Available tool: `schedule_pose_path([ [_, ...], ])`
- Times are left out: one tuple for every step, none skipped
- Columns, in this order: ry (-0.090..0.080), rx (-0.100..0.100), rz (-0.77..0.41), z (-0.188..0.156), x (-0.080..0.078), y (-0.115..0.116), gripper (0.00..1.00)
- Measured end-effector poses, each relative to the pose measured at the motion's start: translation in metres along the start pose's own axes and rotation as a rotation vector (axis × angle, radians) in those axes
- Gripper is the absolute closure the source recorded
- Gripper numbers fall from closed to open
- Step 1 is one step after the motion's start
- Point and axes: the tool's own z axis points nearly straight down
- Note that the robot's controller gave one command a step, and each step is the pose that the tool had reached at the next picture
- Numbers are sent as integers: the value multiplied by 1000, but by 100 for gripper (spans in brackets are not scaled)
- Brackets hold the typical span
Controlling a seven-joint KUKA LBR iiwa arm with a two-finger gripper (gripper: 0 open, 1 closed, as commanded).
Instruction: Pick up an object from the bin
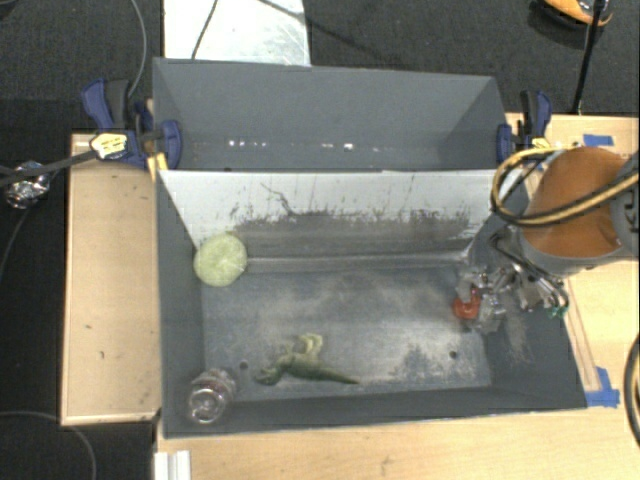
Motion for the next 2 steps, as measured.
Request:
schedule_pose_path([
  [0, 0, -1, 0, 0, 0, 100],
  [-4, 1, -2, -122, 3, 0, 100],
])
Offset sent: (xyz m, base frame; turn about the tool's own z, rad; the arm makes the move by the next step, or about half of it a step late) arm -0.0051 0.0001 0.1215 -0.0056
